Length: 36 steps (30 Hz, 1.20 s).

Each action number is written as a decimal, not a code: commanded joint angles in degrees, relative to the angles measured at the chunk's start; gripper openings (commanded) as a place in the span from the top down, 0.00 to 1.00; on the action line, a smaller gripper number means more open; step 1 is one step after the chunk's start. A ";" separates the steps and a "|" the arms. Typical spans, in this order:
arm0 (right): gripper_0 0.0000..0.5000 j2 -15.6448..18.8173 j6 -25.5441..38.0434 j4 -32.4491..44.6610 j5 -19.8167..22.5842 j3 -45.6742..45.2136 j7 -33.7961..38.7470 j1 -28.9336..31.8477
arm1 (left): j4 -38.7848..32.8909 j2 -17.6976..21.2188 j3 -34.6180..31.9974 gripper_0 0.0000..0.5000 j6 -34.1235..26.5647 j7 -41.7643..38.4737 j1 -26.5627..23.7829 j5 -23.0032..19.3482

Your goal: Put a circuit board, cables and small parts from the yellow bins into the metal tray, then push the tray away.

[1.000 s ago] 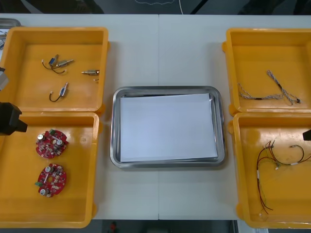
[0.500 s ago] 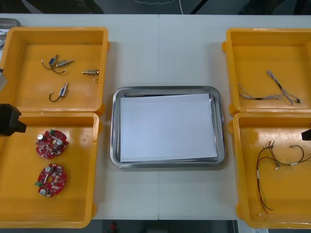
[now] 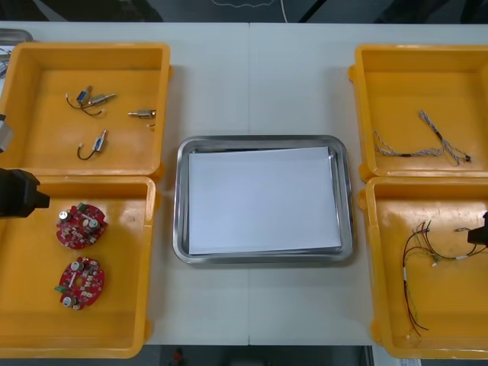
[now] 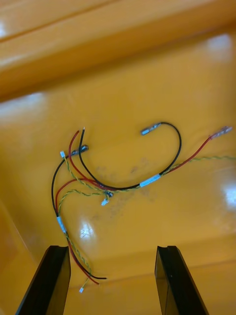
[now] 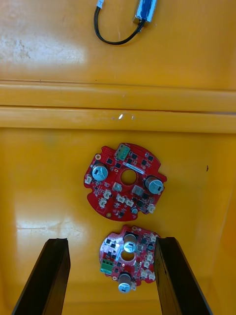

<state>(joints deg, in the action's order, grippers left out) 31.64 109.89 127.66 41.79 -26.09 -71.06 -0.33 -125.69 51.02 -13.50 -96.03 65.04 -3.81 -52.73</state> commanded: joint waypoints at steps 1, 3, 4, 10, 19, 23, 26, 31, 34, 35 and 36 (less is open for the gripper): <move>0.00 -2.72 -1.17 2.86 -1.45 -1.86 7.86 3.32 | -1.66 -0.49 2.25 0.00 3.22 5.71 1.53 3.60; 0.00 -3.60 -2.49 2.86 -2.15 -1.69 11.56 3.76 | -1.66 -0.58 3.92 0.00 4.80 5.80 1.62 6.06; 0.00 -4.13 -3.01 2.86 -2.50 -1.69 13.40 3.85 | -1.58 -0.49 4.71 0.00 5.50 5.80 1.70 7.29; 0.00 -5.98 -5.21 2.77 -9.01 0.77 22.37 3.76 | 0.27 -0.58 6.73 0.00 8.23 6.15 1.88 9.58; 0.00 -7.73 -7.23 -2.24 -15.25 2.97 31.33 1.38 | 3.87 -0.58 10.78 0.00 13.50 6.86 1.88 12.83; 0.00 -8.61 -7.23 -4.17 -16.83 3.24 32.47 -0.02 | 5.19 -0.58 12.10 0.00 14.47 6.86 1.88 13.79; 0.00 -9.40 -7.41 -7.25 -17.89 2.88 33.26 -1.43 | 7.04 -0.58 12.97 0.00 16.49 7.03 1.88 13.62; 0.00 -10.99 -7.50 -10.50 -17.89 1.57 34.23 -3.19 | 8.71 -0.58 14.82 0.00 19.21 7.03 1.88 14.59; 0.00 -11.60 -7.67 -11.55 -18.41 1.48 34.93 -3.89 | 8.88 -0.58 15.61 0.00 19.57 6.94 1.88 15.38; 0.00 -11.60 -7.93 -11.99 -18.50 1.39 35.20 -3.98 | 8.88 -0.58 15.96 0.00 19.57 6.86 1.88 15.64; 0.00 -11.60 -8.29 -12.25 -18.50 1.39 35.29 -3.98 | 8.97 -0.58 16.05 0.00 19.57 6.77 1.88 15.55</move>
<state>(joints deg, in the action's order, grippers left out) 21.01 102.68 115.60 23.95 -23.62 -38.30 -2.97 -116.55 51.01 1.42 -77.18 65.76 -3.08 -38.10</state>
